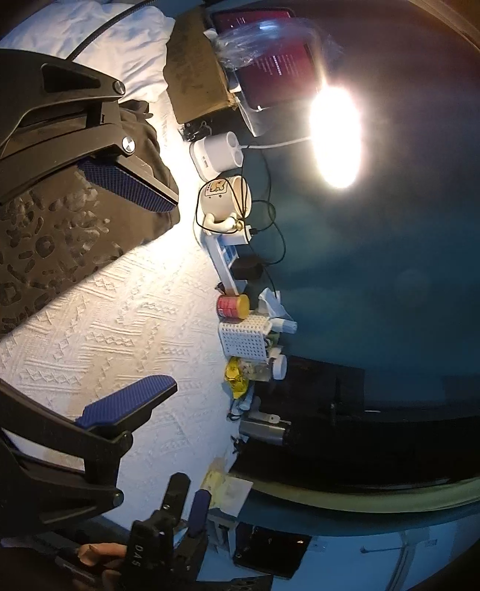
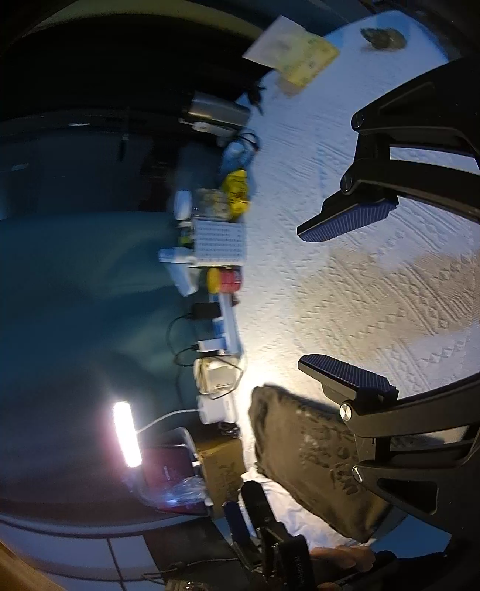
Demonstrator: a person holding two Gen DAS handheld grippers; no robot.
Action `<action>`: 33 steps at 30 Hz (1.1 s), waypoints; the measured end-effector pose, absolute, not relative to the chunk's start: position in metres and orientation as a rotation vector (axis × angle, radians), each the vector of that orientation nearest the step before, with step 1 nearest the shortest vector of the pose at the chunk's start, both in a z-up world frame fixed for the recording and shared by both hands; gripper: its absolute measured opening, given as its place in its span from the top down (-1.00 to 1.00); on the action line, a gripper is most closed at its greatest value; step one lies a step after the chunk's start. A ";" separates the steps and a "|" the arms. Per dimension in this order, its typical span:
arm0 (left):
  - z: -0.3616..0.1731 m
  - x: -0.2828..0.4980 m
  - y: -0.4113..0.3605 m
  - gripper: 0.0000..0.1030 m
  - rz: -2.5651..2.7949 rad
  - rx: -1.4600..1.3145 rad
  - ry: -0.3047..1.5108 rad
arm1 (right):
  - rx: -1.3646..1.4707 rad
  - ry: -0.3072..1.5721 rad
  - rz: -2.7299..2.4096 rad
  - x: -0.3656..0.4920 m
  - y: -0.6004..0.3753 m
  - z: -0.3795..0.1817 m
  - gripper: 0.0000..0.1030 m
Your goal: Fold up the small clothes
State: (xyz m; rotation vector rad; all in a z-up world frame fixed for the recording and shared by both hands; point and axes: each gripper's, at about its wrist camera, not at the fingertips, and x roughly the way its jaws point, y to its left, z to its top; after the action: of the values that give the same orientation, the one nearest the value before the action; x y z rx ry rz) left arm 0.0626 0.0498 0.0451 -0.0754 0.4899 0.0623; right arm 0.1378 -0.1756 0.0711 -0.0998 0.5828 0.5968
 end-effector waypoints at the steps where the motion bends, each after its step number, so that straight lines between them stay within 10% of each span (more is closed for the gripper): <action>1: 0.047 0.062 0.051 -0.74 0.064 -0.078 0.483 | -0.101 0.570 0.598 0.136 -0.175 0.076 -0.30; 33: 0.112 -0.021 0.086 -0.96 0.229 -0.155 0.187 | -0.104 0.268 0.461 0.068 -0.182 0.175 -0.30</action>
State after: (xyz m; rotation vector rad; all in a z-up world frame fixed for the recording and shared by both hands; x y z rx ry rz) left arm -0.0215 0.0863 0.1116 -0.1553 0.1869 0.2294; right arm 0.0678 -0.1820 0.1748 -0.1041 0.2678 0.4614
